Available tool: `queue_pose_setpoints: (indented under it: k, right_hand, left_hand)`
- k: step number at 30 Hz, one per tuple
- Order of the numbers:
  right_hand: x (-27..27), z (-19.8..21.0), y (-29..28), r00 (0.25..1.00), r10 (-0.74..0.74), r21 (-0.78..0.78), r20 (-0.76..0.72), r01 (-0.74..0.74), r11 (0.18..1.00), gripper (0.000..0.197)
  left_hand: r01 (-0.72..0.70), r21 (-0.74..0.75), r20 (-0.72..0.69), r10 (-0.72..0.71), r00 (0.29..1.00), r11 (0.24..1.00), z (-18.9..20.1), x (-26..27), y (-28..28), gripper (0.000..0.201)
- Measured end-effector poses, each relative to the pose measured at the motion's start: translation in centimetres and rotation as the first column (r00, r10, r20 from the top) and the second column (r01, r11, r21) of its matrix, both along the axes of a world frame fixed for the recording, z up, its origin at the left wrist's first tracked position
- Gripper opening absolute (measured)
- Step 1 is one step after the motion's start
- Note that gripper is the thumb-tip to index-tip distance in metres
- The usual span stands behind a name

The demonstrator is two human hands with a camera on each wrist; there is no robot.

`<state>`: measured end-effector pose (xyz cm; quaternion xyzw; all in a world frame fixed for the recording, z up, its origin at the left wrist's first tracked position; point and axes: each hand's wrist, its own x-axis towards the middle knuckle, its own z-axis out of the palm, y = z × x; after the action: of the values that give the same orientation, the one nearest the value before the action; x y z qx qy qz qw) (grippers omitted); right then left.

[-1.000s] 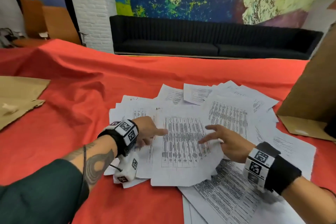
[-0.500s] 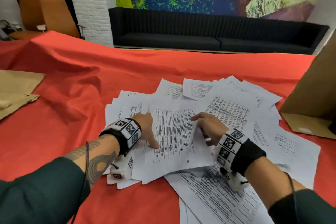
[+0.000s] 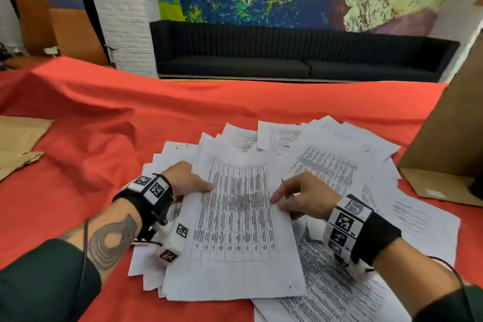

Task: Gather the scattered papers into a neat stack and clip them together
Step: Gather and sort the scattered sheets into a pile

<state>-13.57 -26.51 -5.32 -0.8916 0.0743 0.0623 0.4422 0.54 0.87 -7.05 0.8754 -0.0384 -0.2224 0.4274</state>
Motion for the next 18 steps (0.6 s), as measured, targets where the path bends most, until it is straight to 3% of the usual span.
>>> queue_pose_setpoints:
  k: [2,4,6,8,11,13,16,18]
  right_hand:
    - [0.6,0.2,-1.4,0.989,-0.082,-0.275,0.126,0.114,0.955,0.015]
    - [1.2,-0.1,-3.1,0.967,-0.177,-0.513,0.181,0.247,0.822,0.029]
    - [1.7,-1.1,-4.2,0.970,-0.241,-0.614,0.018,0.200,0.763,0.064]
    - [1.8,-2.0,-4.1,0.960,-0.248,-0.668,-0.128,0.101,0.737,0.074]
    - [1.8,-2.1,-3.8,0.966,-0.224,-0.718,-0.131,0.064,0.693,0.042]
    - [1.8,-1.5,-4.1,0.962,-0.269,-0.718,-0.037,0.161,0.677,0.017]
    - [1.7,-0.8,-5.0,0.911,-0.378,-0.531,0.165,0.405,0.744,0.014]
    - [1.3,-0.2,-4.8,0.886,-0.355,-0.444,0.299,0.459,0.770,0.017]
  left_hand:
    - [0.016,0.146,0.088,-0.029,0.996,0.989,0.5,-1.2,0.0,0.040]
    - [0.005,0.199,0.157,-0.037,0.987,0.980,0.2,-1.4,0.1,0.026]
    - [-0.034,0.179,0.228,-0.008,0.974,0.983,0.5,-1.6,0.3,0.021]
    - [-0.099,0.175,0.351,0.032,0.936,0.979,0.9,-1.2,0.7,0.023]
    - [-0.126,0.038,0.412,0.099,0.906,0.991,1.7,-0.6,1.1,0.025]
    - [-0.083,-0.057,0.368,0.098,0.925,0.995,2.0,-0.6,1.1,0.020]
    - [-0.048,-0.032,0.297,0.056,0.953,0.998,1.5,-0.7,0.9,0.020]
    - [-0.048,-0.012,0.257,0.050,0.965,0.999,0.7,-0.8,0.5,0.024]
